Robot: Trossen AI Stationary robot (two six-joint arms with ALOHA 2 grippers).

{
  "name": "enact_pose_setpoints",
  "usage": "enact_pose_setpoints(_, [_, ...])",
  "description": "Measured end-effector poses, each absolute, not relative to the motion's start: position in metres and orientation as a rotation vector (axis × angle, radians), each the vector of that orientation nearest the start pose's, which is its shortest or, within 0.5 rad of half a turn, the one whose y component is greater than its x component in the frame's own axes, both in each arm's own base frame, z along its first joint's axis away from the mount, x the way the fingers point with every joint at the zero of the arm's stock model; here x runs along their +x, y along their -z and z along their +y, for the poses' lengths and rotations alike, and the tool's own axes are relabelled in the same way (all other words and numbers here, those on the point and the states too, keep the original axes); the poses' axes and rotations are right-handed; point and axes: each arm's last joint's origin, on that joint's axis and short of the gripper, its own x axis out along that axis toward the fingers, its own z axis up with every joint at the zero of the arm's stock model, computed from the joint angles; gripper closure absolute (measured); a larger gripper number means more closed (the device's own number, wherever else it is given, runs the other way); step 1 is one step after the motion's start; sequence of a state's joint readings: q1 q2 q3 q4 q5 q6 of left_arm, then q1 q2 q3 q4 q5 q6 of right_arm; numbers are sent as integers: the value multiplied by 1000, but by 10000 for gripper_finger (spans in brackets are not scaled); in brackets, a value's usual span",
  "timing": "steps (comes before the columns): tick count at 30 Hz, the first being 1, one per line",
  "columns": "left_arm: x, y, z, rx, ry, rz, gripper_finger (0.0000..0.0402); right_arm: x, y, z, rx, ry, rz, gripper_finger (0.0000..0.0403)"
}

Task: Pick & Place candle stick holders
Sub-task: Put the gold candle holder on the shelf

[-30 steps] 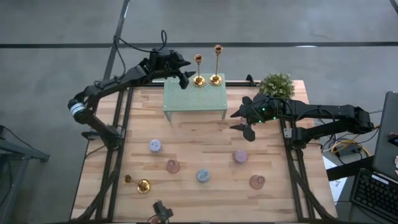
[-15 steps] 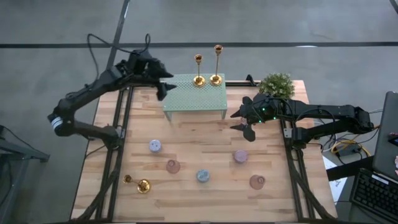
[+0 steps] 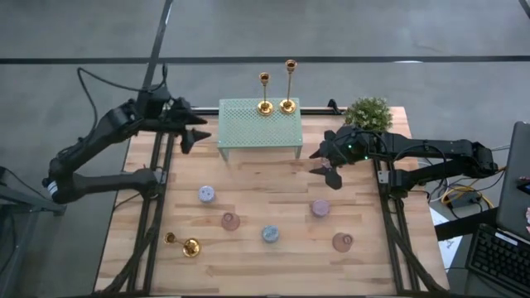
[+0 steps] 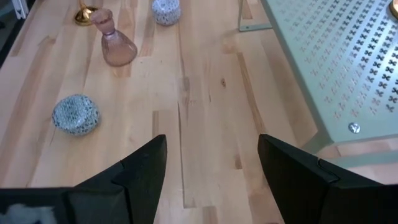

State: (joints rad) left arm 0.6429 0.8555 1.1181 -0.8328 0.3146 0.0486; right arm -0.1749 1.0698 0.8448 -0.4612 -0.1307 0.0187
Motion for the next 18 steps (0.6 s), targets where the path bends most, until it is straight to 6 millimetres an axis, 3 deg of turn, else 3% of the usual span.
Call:
enact_pose_setpoints(12, [96, -362, 41, -352, -175, 692, 142, 217, -277, -34, 124, 49, 686, 158])
enact_pose_setpoints(18, [88, -356, 22, -499, -64, 797, 142, 217, -277, -34, 128, 50, 686, 158])
